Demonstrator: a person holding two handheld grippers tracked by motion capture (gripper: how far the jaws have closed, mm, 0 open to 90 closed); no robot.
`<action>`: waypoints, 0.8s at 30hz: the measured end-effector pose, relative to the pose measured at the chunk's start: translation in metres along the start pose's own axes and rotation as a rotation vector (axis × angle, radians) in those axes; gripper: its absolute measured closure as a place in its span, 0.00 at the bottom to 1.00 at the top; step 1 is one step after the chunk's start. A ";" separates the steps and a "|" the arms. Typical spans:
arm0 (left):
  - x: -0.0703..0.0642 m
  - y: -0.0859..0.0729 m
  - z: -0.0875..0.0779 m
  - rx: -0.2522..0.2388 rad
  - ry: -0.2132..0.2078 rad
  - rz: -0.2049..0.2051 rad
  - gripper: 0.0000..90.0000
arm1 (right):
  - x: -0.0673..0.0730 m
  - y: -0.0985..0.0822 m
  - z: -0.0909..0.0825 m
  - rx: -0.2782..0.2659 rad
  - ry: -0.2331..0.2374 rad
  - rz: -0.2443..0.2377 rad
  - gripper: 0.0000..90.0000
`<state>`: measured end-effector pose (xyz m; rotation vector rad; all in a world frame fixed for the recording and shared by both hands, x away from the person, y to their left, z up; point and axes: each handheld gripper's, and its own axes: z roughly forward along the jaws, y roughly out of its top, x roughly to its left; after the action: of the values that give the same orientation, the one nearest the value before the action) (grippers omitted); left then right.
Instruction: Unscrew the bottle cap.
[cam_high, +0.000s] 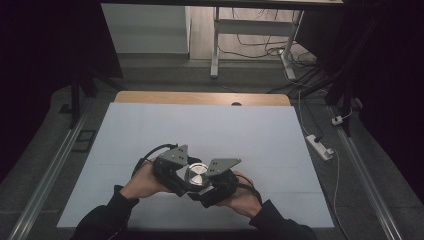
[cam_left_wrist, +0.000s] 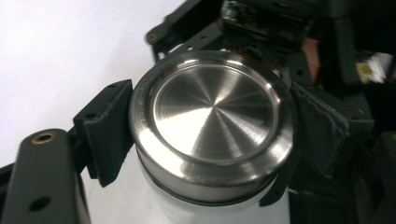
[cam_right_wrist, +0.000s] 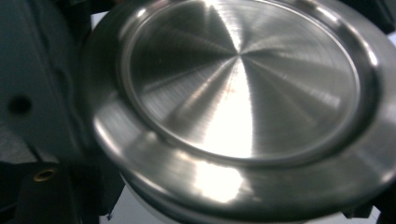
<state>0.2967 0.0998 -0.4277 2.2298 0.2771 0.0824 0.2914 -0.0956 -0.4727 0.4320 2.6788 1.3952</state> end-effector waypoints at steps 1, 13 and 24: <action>-0.001 0.001 0.002 -0.004 0.027 -0.018 0.22 | -0.001 0.000 0.000 0.000 -0.015 0.011 0.16; -0.007 0.009 0.015 -0.086 0.206 -0.193 0.22 | -0.012 -0.004 -0.001 0.011 -0.175 0.109 0.16; -0.010 0.014 0.005 -0.091 0.231 -0.175 0.22 | -0.012 -0.004 0.000 0.006 -0.162 0.114 0.16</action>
<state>0.2899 0.0857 -0.4196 2.0970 0.5816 0.2542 0.3021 -0.1015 -0.4765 0.6769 2.5649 1.3181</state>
